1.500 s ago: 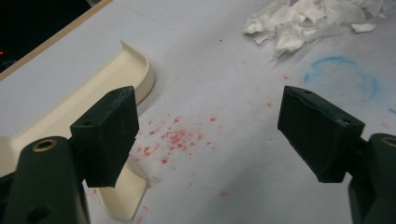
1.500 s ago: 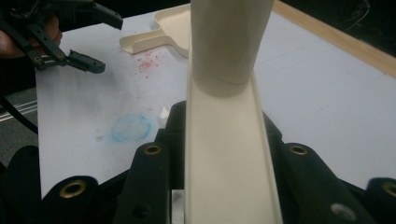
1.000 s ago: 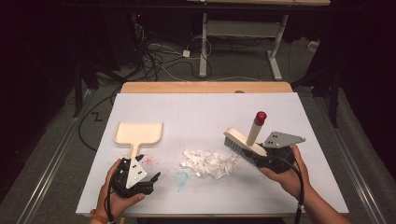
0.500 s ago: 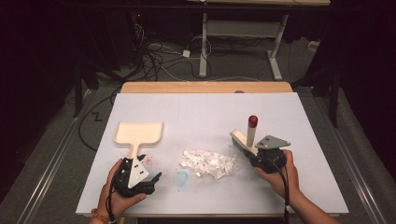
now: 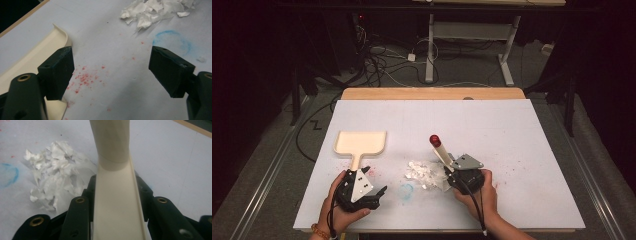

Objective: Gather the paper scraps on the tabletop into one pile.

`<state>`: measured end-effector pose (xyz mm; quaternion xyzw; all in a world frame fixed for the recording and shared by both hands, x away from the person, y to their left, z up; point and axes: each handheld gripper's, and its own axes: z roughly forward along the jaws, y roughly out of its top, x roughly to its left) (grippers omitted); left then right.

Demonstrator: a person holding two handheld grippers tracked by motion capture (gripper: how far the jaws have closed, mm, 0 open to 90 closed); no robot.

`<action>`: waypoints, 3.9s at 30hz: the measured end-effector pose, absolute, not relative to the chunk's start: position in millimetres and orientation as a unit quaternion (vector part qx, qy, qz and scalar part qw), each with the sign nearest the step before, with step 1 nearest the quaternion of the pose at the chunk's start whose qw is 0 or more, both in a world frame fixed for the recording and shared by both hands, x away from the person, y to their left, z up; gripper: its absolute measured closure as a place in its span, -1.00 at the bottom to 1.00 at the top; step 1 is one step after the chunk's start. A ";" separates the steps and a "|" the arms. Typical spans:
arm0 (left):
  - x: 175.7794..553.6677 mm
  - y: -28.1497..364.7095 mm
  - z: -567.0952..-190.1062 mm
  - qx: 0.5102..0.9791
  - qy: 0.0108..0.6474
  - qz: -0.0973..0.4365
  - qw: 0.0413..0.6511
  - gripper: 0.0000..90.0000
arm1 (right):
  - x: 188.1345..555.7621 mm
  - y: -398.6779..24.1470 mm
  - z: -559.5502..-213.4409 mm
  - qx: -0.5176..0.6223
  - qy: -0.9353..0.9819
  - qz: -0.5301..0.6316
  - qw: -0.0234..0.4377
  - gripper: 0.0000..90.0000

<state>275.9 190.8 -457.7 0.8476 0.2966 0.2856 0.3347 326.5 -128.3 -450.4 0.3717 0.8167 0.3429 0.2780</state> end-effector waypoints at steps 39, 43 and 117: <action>276.8 188.8 -459.9 0.852 0.296 0.281 0.328 -0.55 | 336.3 -208.2 -389.6 0.344 0.804 0.445 0.194 0.50; 276.9 188.1 -459.9 0.853 0.295 0.281 0.327 -0.55 | 327.6 -230.5 -394.3 0.325 0.821 0.438 0.167 0.50; 279.0 187.0 -461.6 0.855 0.294 0.279 0.324 -0.55 | 321.9 -163.0 -429.5 0.153 0.886 0.427 0.092 0.50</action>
